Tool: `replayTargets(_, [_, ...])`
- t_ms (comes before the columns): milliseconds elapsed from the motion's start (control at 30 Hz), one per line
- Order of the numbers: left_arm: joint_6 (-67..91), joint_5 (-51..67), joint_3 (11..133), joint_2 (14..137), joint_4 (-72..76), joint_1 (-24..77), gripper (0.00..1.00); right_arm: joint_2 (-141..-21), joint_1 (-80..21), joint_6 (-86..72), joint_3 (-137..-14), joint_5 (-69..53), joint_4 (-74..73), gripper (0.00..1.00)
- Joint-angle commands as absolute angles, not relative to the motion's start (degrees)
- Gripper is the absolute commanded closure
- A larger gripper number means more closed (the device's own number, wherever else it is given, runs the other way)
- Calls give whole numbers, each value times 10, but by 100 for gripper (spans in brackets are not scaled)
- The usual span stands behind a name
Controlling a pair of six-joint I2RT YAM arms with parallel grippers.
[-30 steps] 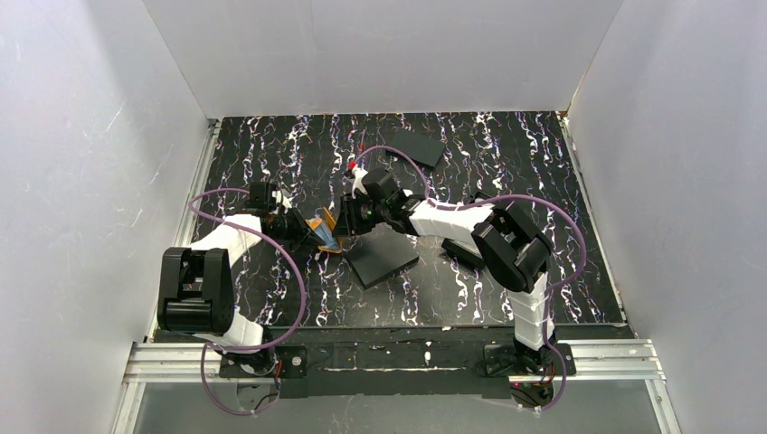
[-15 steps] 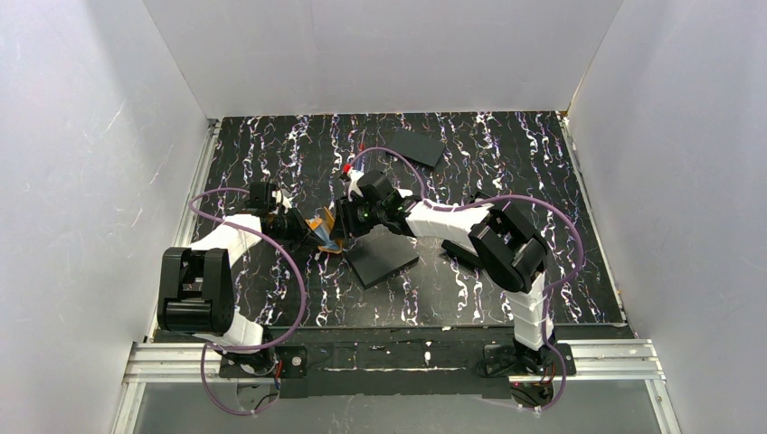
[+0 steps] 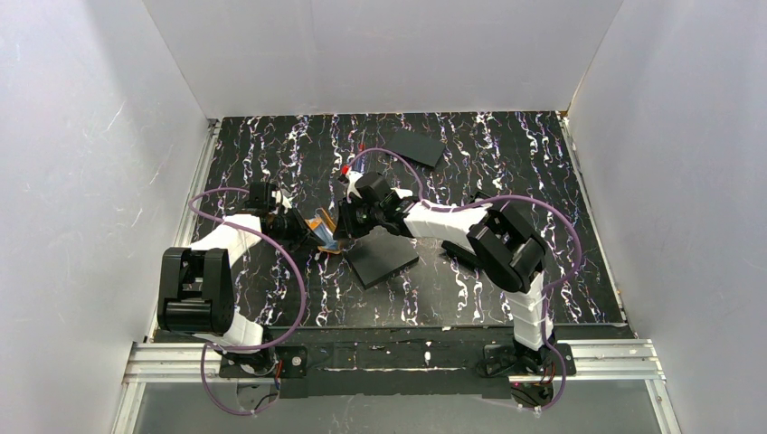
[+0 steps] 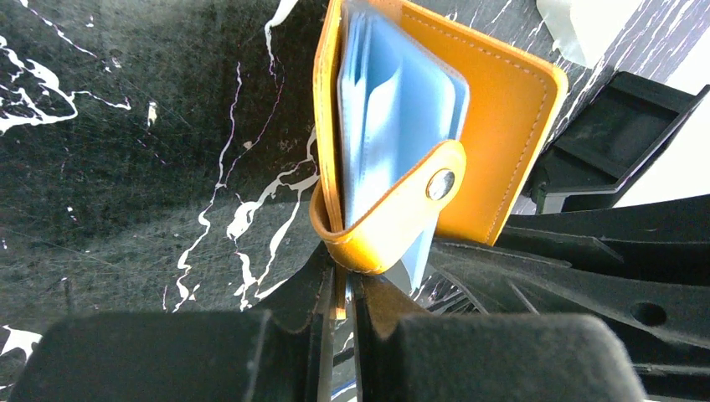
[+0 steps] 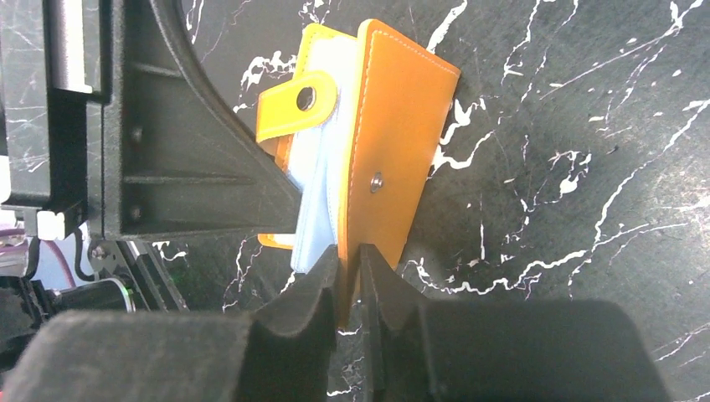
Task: Put the credit cards into the card holder
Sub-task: Open the card holder at the center of the board.
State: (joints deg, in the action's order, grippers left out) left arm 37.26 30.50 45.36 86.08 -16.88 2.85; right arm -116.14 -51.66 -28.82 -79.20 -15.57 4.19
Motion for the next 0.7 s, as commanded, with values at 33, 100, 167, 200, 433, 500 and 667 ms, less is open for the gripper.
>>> replayTargets(33, [358,309,462,849,-194,31,100,-1177,-522,-270,-819,-127,27,86])
replayTargets(100, [352,303,465,845,-202,31,98,-1174,-523,-269,-818,-123,25,92])
replayTargets(167, [351,303,465,838,-203,31,88,-1172,-524,-267,-820,-122,23,99])
replayTargets(200, [352,303,465,834,-203,31,82,-1171,-524,-267,-821,-124,21,99])
replayTargets(433, [362,302,464,794,-191,31,39,-1167,-530,-260,-827,-120,13,99])
replayTargets(500, [360,290,467,793,-191,32,31,-1166,-531,-259,-827,-120,12,99])
replayTargets(667, [353,275,484,827,-209,34,31,-1163,-533,-259,-829,-118,11,99])
